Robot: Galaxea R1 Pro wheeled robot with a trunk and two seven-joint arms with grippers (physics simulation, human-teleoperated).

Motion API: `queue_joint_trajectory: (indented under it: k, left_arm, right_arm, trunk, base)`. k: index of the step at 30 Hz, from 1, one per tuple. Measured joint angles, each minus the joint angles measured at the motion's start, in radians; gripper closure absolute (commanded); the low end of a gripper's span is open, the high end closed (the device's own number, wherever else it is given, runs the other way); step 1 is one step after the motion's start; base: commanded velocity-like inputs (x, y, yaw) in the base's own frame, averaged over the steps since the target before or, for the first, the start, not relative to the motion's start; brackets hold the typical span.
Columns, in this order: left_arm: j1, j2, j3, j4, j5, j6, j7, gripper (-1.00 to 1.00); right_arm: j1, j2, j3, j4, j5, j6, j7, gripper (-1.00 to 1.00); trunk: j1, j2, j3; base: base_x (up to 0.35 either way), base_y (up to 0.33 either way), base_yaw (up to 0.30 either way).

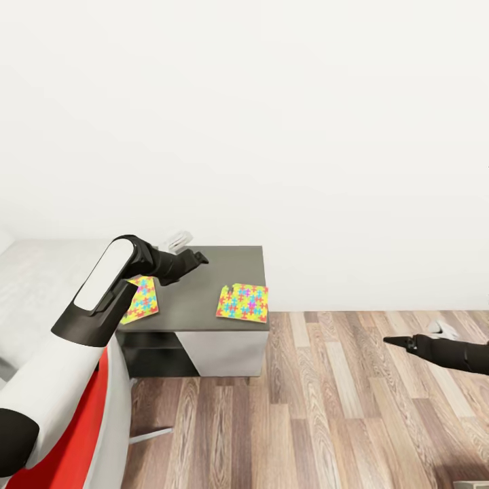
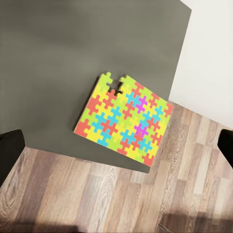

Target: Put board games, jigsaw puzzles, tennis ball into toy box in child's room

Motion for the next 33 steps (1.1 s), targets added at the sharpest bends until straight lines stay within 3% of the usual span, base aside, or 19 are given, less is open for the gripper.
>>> queue_joint_trajectory:
  k: [14, 21, 30, 33]
  left_arm:
    - [0.001, 0.0, 0.0, 0.007, -0.009, 0.0, 0.0, -1.0]
    - [0.017, -0.005, -0.001, 0.043, -0.011, 0.0, -0.005, -1.0]
    - [0.066, -0.001, 0.002, 0.124, -0.029, 0.002, -0.077, -1.0]
    - [0.092, 0.005, 0.009, 0.141, -0.059, 0.002, -0.109, -1.0]
  right_arm:
    - [0.0, 0.021, 0.009, -0.002, 0.002, 0.0, 0.0, -1.0]
    - [-0.001, 0.032, 0.014, 0.003, 0.001, 0.001, 0.0, -1.0]
    - [-0.002, 0.046, 0.034, 0.006, 0.002, 0.001, 0.0, -1.0]
    - [-0.003, 0.048, 0.038, 0.007, 0.002, 0.001, 0.0, -1.0]
  trunk:
    - [0.0, 0.0, 0.0]
    - [0.0, 0.0, 0.0]
    - [0.0, 0.0, 0.0]
    - [0.0, 0.0, 0.0]
  base:
    - [0.09, -0.152, -0.003]
    - [0.132, -0.184, 0.136]
    - [0.035, -0.045, 0.088]
    - [0.01, -0.013, 0.025]
